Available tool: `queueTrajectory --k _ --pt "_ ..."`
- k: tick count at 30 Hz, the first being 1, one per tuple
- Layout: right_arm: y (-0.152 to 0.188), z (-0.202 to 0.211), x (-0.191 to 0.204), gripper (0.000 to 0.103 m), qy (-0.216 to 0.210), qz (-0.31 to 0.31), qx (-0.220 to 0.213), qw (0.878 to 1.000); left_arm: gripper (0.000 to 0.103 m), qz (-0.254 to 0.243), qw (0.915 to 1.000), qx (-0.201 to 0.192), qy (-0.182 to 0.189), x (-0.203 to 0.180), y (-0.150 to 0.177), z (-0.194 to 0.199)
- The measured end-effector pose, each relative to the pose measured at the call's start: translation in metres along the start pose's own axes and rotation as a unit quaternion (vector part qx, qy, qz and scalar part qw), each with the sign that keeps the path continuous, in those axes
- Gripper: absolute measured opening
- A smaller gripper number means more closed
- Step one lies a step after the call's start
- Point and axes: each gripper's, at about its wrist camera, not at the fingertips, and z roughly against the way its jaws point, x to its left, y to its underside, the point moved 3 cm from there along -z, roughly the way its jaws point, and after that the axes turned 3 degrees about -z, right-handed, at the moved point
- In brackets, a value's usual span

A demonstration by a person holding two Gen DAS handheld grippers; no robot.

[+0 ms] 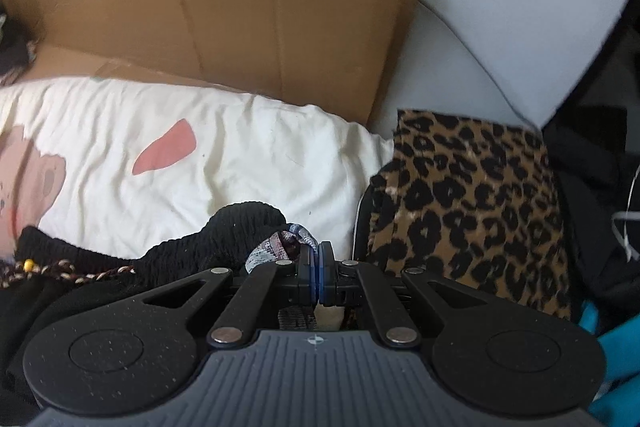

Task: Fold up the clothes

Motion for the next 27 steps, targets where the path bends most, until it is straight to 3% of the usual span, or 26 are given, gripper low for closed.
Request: queueTrajectory --k 2,6,13,27 --pt "0.006 -0.005 0.001 0.000 0.007 0.005 0.002 1.000 0.015 -0.010 0.9999 -0.001 -0.004 -0.004 0.001 0.000" --pt "0.013 -0.006 0.002 0.000 0.006 0.017 0.003 1.000 0.008 -0.036 0.9989 -0.016 -0.027 -0.015 0.002 0.014" --pt "-0.003 0.012 0.013 0.000 -0.033 0.012 -0.018 0.999 0.007 -0.085 0.9921 -0.069 -0.061 -0.033 0.006 0.074" --pt "-0.041 0.057 0.097 0.000 -0.131 0.059 -0.071 0.987 0.006 -0.077 0.9707 -0.177 -0.143 -0.036 0.000 0.220"
